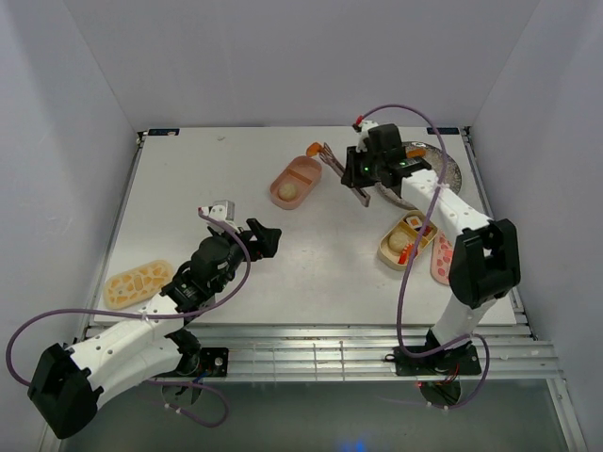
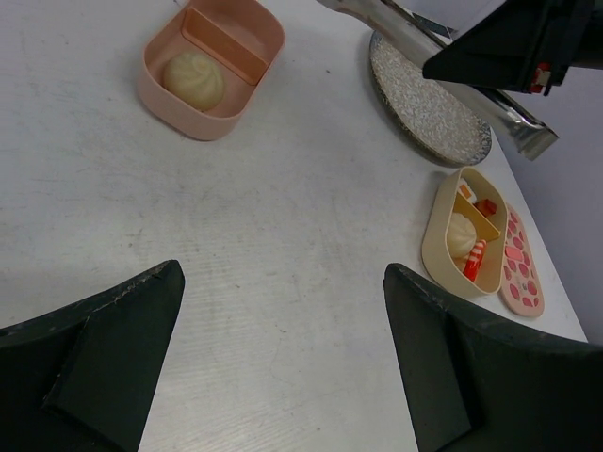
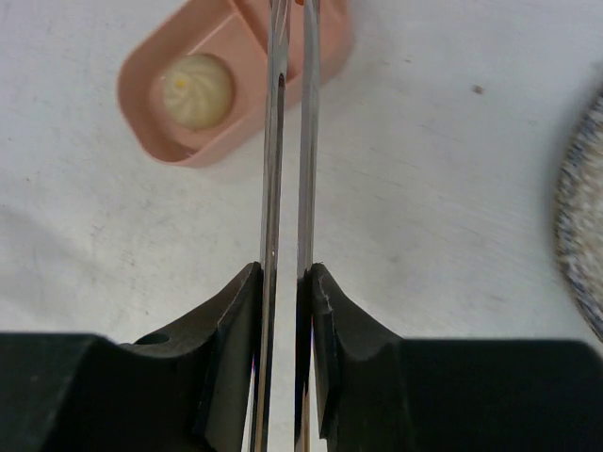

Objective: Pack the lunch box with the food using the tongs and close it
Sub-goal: Place the fake food in the packing box.

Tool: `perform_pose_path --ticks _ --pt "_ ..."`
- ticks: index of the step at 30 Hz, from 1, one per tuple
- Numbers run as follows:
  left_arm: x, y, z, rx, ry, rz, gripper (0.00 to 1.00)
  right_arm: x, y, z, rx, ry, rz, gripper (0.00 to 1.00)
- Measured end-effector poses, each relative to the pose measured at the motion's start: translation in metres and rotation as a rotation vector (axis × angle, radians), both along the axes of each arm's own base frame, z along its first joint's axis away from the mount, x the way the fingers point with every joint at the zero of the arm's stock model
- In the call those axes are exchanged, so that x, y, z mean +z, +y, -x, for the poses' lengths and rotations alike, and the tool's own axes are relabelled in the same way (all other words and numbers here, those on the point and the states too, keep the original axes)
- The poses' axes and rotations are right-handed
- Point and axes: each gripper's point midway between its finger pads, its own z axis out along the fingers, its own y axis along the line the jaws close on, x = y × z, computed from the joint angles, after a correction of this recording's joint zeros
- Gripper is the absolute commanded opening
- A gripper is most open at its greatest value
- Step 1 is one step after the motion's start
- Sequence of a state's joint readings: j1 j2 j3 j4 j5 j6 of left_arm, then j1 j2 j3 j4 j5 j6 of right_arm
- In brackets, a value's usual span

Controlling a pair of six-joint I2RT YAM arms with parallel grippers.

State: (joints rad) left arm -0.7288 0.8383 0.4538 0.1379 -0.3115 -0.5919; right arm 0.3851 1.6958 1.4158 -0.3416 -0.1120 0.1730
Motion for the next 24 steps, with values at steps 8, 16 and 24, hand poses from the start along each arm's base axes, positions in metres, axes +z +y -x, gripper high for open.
perform_pose_path --ticks 8,16,24 --pt "0.001 0.003 -0.001 0.016 -0.003 -0.001 0.98 -0.027 0.057 0.003 0.105 0.046 0.02 0.08" --pt "0.001 0.003 -0.001 0.018 -0.005 -0.001 0.98 -0.031 0.071 0.006 0.115 0.052 0.032 0.08" --pt "0.001 0.003 -0.001 0.019 -0.005 0.0 0.98 -0.028 0.064 -0.003 0.056 0.033 0.049 0.08"
